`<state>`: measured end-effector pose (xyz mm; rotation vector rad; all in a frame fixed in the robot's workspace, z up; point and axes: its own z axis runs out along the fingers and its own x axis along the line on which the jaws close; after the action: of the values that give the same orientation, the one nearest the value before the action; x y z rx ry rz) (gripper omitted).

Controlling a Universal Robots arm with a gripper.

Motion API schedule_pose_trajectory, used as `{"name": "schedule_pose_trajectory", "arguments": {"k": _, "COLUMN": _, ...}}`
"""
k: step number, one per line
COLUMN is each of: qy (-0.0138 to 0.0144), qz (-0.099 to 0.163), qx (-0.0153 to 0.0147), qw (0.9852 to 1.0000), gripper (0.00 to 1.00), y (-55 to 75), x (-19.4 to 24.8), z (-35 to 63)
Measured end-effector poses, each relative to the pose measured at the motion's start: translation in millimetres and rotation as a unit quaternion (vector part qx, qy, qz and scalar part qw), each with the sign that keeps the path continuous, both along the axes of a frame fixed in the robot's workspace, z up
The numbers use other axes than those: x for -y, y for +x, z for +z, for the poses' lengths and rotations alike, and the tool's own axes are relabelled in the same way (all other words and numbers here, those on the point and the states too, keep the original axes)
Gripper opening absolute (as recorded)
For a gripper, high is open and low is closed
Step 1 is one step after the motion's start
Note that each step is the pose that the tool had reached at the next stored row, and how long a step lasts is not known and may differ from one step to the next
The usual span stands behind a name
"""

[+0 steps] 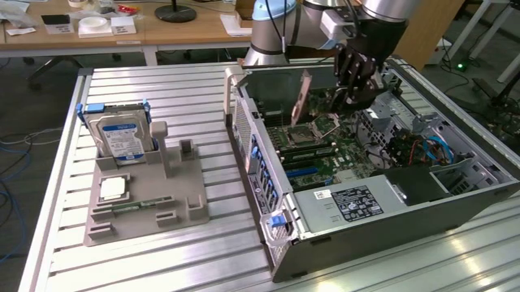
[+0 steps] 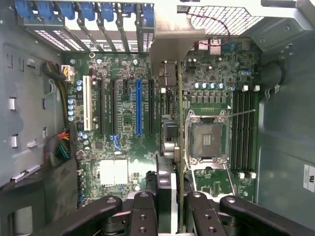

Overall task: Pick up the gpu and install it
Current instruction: 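Insert the gpu into the slot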

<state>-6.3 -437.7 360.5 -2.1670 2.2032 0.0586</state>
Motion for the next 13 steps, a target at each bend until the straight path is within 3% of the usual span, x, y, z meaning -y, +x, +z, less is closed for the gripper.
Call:
{"name": "schedule_pose_trajectory", "arguments": {"k": 8, "qy": -0.0003, "qz": -0.001, "qx": 0.0, "qw": 1.0, "gripper": 0.28, "y": -16.3, "x": 0.4, "z": -8.6}}
{"name": "schedule_pose_trajectory", "arguments": {"k": 9, "qy": -0.0003, "qz": -0.001, "qx": 0.001, "qw": 1.0, "gripper": 0.28, "y": -16.9, "x": 0.4, "z": -10.0}}
{"name": "schedule_pose_trajectory", "arguments": {"k": 13, "qy": -0.0004, "qz": -0.001, "qx": 0.0113, "qw": 0.9999, "gripper": 0.28, "y": -18.3, "x": 0.4, "z": -14.1}}
